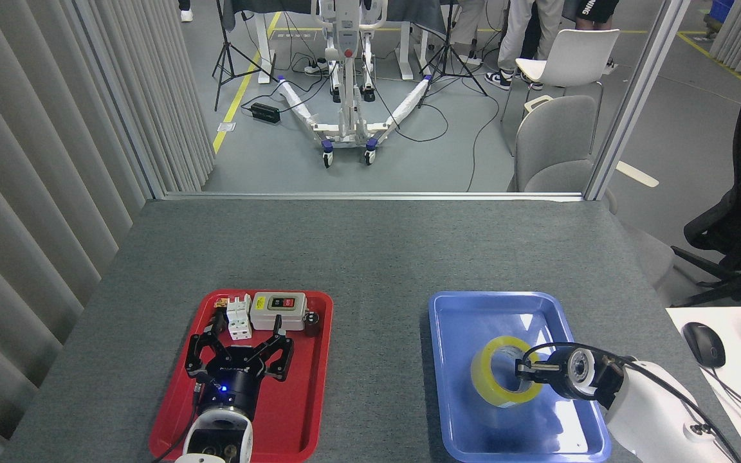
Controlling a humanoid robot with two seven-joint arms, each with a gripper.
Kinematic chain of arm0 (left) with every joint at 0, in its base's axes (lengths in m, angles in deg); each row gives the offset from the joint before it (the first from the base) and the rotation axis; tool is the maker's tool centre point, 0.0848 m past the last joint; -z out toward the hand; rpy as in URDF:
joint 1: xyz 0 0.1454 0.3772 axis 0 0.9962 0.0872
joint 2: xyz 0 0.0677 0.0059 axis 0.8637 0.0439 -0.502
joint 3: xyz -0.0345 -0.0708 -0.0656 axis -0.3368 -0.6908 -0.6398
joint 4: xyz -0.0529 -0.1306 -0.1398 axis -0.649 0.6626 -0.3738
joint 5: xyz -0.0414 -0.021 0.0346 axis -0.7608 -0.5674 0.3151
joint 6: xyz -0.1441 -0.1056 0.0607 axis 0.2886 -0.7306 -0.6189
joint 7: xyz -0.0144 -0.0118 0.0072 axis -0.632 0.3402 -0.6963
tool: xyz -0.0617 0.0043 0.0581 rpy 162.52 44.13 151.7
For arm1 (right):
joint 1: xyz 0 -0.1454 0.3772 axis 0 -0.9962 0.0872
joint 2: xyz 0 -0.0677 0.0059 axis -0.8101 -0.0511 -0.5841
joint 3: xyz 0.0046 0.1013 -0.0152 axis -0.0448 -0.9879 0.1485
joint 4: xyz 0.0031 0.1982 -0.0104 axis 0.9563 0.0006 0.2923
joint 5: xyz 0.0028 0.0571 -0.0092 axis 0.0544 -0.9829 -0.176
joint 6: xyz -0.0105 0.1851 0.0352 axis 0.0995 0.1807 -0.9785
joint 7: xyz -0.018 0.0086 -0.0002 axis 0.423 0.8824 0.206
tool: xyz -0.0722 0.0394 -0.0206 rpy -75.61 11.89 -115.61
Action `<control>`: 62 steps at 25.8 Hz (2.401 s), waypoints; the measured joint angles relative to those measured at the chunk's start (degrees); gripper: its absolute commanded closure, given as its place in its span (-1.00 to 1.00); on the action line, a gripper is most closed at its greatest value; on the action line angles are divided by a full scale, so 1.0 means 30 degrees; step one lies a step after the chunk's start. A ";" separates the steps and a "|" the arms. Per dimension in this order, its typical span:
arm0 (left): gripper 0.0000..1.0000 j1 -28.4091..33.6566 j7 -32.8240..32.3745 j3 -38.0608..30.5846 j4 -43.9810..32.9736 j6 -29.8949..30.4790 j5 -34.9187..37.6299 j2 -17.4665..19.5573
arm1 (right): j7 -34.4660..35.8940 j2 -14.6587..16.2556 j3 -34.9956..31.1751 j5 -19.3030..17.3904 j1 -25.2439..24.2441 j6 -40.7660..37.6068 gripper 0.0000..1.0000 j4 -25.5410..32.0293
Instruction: Place and move tape with both arms
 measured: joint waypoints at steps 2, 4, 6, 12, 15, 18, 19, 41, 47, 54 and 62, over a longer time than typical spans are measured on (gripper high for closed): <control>-0.99 -0.0062 0.0000 0.0003 -0.0004 0.0131 0.0005 0.0000 | -0.0001 -0.0031 0.0005 0.0000 -0.0004 0.0051 0.03 -0.0070; -0.99 -0.0085 0.0000 0.0003 0.0028 0.0213 0.0015 0.0007 | 0.0088 -0.0041 -0.0016 0.0000 0.0002 0.0085 -0.10 -0.0101; -0.99 -0.0177 0.0000 0.0003 0.0164 0.0255 0.0022 0.0025 | 0.0181 -0.0047 -0.0066 0.0023 0.0001 0.0100 -0.20 -0.0111; -0.99 -0.0278 0.0000 -0.0017 0.0407 0.0286 -0.0002 0.0159 | 0.0604 -0.0146 -0.0422 0.0130 0.0022 -0.0148 -0.60 0.0095; -0.99 -0.0174 -0.0026 -0.0178 0.0329 0.0048 -0.0094 0.0161 | 0.1147 -0.0612 -0.1842 0.0515 -0.0231 -0.0590 -0.66 0.0462; -0.99 0.0046 -0.0030 -0.0387 0.0298 0.0022 -0.0805 0.0160 | 0.1855 -0.1242 -0.4682 0.2029 -0.1457 -0.2488 -0.69 0.1254; -0.99 0.0170 -0.0046 -0.0428 0.0230 0.0054 -0.1305 0.0164 | 0.2221 -0.1571 -0.5990 0.2969 -0.2139 -0.3220 -0.72 0.1631; -0.99 0.1218 0.0293 -0.0428 -0.1682 0.0844 -0.3387 0.0921 | 1.6826 -0.4578 -1.3567 1.5470 -1.2041 -0.6419 -0.95 0.8945; -0.99 0.1182 0.0287 -0.0410 -0.1691 0.0714 -0.3348 0.0948 | 1.6459 -0.4311 -1.3476 1.4822 -1.2095 -0.6341 -0.98 0.8992; -0.99 0.1188 0.0278 -0.0423 -0.1576 0.0634 -0.3365 0.0981 | 1.6417 -0.4177 -1.3473 1.4090 -1.2018 -0.6227 -0.99 0.8987; -0.99 0.1213 0.0277 -0.0463 -0.1535 0.0602 -0.3371 0.1046 | 1.6357 -0.4114 -1.3472 1.1539 -1.1036 -0.6146 -0.99 0.8850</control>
